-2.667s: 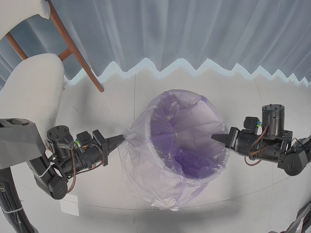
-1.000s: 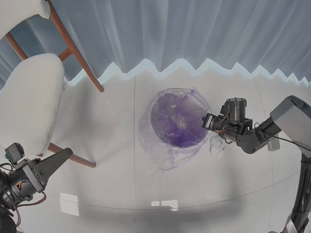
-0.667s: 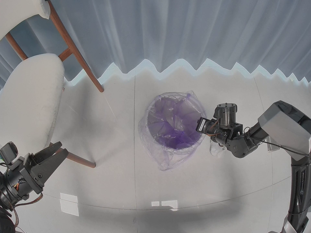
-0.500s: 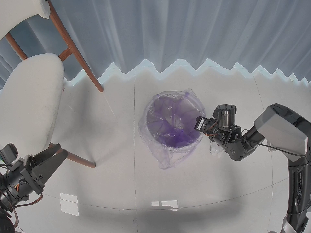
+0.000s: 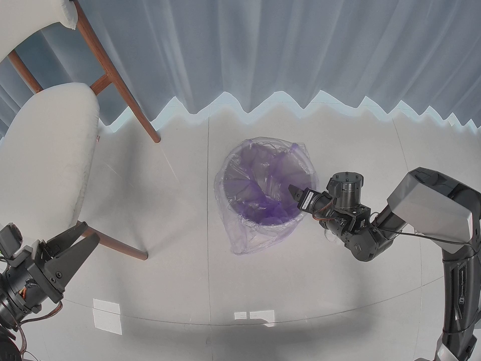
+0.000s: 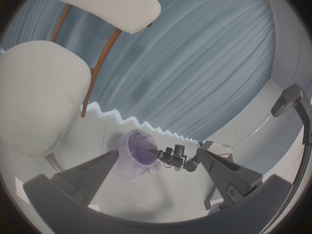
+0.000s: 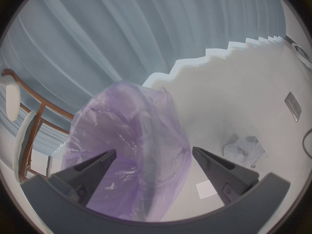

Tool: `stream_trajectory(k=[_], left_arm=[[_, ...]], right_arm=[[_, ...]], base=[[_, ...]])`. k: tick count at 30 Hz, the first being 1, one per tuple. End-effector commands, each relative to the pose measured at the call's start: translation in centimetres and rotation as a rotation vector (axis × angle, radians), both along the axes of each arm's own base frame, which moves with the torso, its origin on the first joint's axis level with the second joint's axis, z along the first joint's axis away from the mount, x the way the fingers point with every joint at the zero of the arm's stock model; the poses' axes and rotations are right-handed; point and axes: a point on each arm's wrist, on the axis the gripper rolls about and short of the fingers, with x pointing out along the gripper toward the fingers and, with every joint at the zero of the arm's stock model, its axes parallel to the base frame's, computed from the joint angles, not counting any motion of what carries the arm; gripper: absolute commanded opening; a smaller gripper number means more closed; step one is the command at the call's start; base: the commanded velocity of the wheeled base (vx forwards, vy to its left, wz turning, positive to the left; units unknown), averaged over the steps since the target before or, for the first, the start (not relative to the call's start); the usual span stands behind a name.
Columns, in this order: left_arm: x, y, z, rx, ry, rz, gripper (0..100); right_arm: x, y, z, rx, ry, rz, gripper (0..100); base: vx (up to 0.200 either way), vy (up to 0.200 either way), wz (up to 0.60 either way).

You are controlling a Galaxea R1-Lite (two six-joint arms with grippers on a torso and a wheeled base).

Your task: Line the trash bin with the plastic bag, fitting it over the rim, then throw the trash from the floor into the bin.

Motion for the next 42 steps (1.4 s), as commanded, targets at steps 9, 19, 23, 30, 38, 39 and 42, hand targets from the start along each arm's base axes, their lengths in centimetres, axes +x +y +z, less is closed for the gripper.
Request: stream_trajectory(k=[9,19,23,30,38,39,42], left_arm=[[-0.7,0.1,-0.7,0.085,-0.011,0.009,100],[-1.2,0.8,-1.3,0.157,0.005,0.072,100],[-1.3,1.1,-1.7,0.182,0.028,0.126,100],[-2.9,1.5,-2.2,0.226,0.037,0.188,100],[-7.1,1.9,-3.1,0.233,-0.007,0.218,100],[-7.4,1.9,-3.1,0.235,-0.009,0.222,100],[-8.0,2.0,-3.1,0.234,0.001,0.255,100]], right_arm=[[-6.6,-4.3,7.7,0.049,-0.057,-0.038,100],[-13.9,-10.8,10.9,0.049,-0.063,-0.123,100],[-15.9,-13.3,10.8,0.035,-0.056,-0.195,100],[-18.3,-17.3,9.5,-0.061,-0.017,-0.263,100],[-18.9,-18.1,9.2,-0.132,-0.016,-0.214,100],[-18.9,-18.0,9.2,-0.136,-0.018,-0.21,100],[-18.9,-16.9,9.2,-0.138,-0.02,-0.16,100]], base=[[0.0,0.0,0.0],[0.0,0.0,0.0],[0.0,0.0,0.0],[0.0,0.0,0.0],[0.0,0.0,0.0],[0.0,0.0,0.0],[0.0,0.0,0.0]])
